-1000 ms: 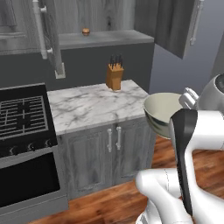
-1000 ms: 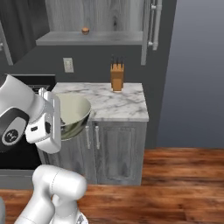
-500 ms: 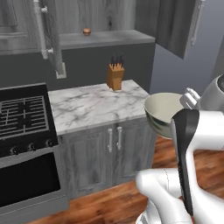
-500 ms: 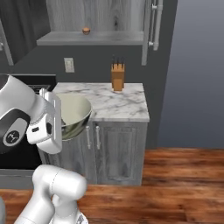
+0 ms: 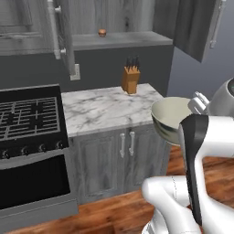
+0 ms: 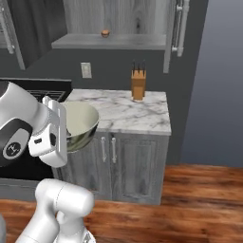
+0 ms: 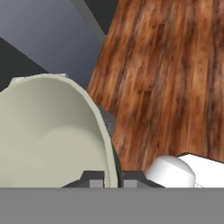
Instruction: Pick the mug and place it in the sink. Pick the bowl and place it in the open cabinet and then close the cabinet.
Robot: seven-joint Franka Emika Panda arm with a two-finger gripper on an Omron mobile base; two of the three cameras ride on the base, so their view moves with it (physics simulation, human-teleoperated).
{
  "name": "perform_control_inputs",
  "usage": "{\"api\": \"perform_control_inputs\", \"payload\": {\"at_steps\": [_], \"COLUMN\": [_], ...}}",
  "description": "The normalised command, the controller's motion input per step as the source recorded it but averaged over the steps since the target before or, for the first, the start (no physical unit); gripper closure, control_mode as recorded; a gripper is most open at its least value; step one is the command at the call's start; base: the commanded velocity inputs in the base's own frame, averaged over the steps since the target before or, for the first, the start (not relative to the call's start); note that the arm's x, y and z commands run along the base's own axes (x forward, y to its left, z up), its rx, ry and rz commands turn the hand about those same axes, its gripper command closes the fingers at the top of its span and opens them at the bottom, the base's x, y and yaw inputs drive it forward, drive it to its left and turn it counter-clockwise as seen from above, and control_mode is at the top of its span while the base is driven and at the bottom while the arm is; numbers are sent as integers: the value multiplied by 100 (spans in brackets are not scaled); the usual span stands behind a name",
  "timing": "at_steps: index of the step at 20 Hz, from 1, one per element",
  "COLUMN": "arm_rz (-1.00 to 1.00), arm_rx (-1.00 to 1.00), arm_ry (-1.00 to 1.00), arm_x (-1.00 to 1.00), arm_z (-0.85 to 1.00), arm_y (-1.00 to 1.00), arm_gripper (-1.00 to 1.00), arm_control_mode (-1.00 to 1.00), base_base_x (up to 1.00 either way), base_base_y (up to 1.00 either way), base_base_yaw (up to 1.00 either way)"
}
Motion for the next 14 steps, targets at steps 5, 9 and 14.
{"api": "perform_control_inputs", "payload": {"at_steps": [5, 9, 14], "arm_rz": [0, 0, 0], "arm_rx": [0, 0, 0], "arm_ry": [0, 0, 0], "arm_x": [0, 0, 0], "arm_z": [0, 0, 0], "arm_y": [0, 0, 0], "arm_gripper": [100, 100, 100], "arm_control_mode": [100, 100, 100], "base_base_x": [0, 10, 64], "base_base_y": [-14, -24, -44], "base_base_yaw": [21, 14, 7]}}
